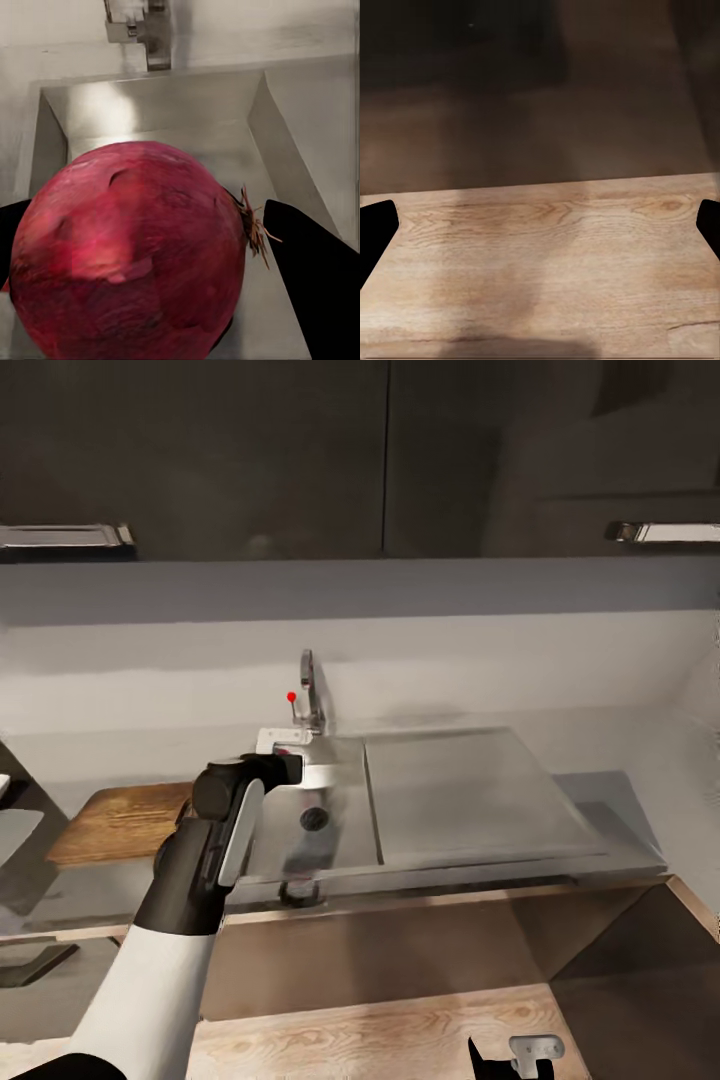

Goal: In the kitchen, take the Vidalia onion out of the sink, dice it on the chopping board with the paring knife, put the diced onion into the bowl on the countertop, then place both the paring knife and the chopping board into the sink.

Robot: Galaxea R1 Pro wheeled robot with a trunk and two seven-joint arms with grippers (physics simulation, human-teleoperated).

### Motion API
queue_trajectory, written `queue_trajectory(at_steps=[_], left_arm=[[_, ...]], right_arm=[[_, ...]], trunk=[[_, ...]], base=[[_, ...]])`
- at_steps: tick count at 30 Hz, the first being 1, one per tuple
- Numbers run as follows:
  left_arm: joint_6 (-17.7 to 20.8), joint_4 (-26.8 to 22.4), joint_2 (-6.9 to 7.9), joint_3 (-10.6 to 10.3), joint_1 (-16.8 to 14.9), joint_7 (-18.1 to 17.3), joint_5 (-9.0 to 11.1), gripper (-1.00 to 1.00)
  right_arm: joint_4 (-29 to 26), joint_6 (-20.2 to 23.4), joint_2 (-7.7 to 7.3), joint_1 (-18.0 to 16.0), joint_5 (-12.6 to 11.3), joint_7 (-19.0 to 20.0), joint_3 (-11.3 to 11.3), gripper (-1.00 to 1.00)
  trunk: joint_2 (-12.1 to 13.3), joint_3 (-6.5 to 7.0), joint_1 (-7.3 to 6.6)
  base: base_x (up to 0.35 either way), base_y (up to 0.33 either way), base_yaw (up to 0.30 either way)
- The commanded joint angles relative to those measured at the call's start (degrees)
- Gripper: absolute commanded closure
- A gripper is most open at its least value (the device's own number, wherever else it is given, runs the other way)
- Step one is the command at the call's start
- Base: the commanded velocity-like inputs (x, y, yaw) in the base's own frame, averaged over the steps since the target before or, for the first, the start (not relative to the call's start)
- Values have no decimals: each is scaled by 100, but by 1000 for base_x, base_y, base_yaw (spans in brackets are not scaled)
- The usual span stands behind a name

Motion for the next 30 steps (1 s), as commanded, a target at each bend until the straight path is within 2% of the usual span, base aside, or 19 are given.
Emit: queue_trajectory(at_steps=[1, 9, 17, 22, 30], left_arm=[[21, -44, 1, -4, -1, 53, 58, 100], [21, -86, 1, -5, 3, 53, 62, 100], [24, -149, 5, -5, 3, 53, 165, 100], [29, -141, 13, -5, 3, 53, 273, 100], [30, -120, 19, -5, 3, 51, 304, 100]], right_arm=[[-5, -23, 10, -6, 45, 46, -48, -100], [-5, -23, 14, -6, 45, 41, -47, -100], [-5, -23, 11, -6, 45, 48, -47, -100], [-5, -32, -6, -6, 45, 69, -35, -100], [-5, -24, -8, -6, 45, 51, -53, -100]], trunk=[[-8, 0, 0], [-8, 74, 0], [-8, 126, 0], [-8, 128, 0], [-8, 128, 0]], base=[[-262, 168, 4], [-259, 204, 71], [-155, 274, 61], [-29, 310, 3], [18, 316, 0]])
